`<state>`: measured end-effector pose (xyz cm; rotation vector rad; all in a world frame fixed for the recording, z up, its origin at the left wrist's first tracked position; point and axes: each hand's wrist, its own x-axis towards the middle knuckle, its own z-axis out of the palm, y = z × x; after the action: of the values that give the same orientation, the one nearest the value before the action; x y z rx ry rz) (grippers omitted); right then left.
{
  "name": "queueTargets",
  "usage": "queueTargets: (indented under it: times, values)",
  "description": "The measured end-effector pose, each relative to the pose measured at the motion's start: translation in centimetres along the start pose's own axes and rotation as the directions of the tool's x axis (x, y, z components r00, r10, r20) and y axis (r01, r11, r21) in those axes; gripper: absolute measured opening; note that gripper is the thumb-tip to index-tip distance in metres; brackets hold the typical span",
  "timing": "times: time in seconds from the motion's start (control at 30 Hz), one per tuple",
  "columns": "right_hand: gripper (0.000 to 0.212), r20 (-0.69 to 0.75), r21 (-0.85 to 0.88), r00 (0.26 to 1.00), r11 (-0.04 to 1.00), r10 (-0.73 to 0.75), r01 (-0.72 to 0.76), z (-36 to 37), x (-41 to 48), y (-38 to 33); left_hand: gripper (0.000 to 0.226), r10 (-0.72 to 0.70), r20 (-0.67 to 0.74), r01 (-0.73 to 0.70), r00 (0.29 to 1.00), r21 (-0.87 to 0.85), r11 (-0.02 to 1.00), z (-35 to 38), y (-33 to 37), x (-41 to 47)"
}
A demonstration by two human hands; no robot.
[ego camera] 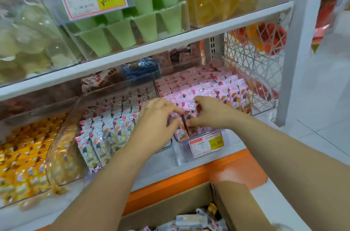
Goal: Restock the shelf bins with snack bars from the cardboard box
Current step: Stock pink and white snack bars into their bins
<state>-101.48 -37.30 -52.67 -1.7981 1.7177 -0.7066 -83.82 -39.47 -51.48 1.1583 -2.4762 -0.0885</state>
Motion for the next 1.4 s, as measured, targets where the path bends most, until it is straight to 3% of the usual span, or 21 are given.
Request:
queueTargets:
  times: [0.17, 0.3, 0.47, 0.57, 0.73, 0.87, 1.03, 1.1, 1.17, 1.27, 1.4]
  values:
    - [0.044, -0.119, -0.114, 0.991, 0.992, -0.062, 0.049, 0.8, 0.5, -0.3, 0.024, 0.038, -0.04, -0.04, 0.998, -0.06, 0.997, 0.4, -0.9, -0.9]
    - [0.033, -0.116, -0.218, 0.99, 0.974, -0.082, 0.055, 1.1, 0.6, -0.5, 0.031, 0.005, -0.012, -0.006, 1.0, -0.13, 0.991, 0.1, -1.0, -1.9]
    - [0.043, -0.129, -0.244, 0.989, 0.969, -0.071, 0.038, 0.6, -0.3, -1.1, 0.039, -0.039, 0.019, 0.041, 0.999, -0.135, 0.99, -0.2, -0.7, -3.1]
    - [0.05, -0.161, -0.327, 0.981, 0.944, -0.105, 0.047, 1.1, -2.2, -0.9, 0.038, -0.109, -0.108, 0.091, 0.988, -0.16, 0.983, 0.1, 0.1, -4.7]
    - [0.034, -0.35, -0.391, 0.869, 0.897, -0.351, 0.205, 3.4, -7.2, -0.2, 0.024, -0.17, -0.308, 0.087, 0.936, -0.267, 0.96, 1.3, 1.0, -10.5]
    - [0.025, -0.344, -0.31, 0.834, 0.891, -0.431, 0.333, 6.7, -10.8, -0.4, 0.02, -0.234, -0.213, 0.155, 0.949, -0.33, 0.931, 3.1, 0.2, -15.9]
    - [0.024, -0.173, -0.259, 0.914, 0.912, -0.367, 0.317, 13.2, -12.1, 0.6, 0.022, -0.383, 0.108, 0.395, 0.917, -0.373, 0.84, 7.2, -3.3, -21.3]
    - [0.026, -0.014, -0.24, 0.957, 0.93, -0.289, 0.278, 15.3, -12.3, 1.1, 0.025, -0.409, 0.33, 0.515, 0.851, -0.368, 0.774, 9.0, -4.5, -23.2]
    - [0.026, 0.238, -0.331, 0.963, 0.922, -0.124, 0.201, 17.0, -12.4, 2.3, 0.026, -0.41, 0.476, 0.587, 0.778, -0.321, 0.743, 10.6, -5.6, -24.7]
    - [0.027, 0.56, -0.428, 0.819, 0.89, 0.126, 0.156, 19.2, -12.3, 4.5, 0.025, -0.464, 0.576, 0.682, 0.673, -0.24, 0.691, 12.5, -6.7, -25.9]
    - [0.041, 0.694, -0.473, 0.664, 0.871, 0.277, 0.131, 20.9, -12.8, 6.3, 0.024, -0.356, 0.702, 0.684, 0.617, -0.255, 0.683, 13.6, -6.1, -25.6]
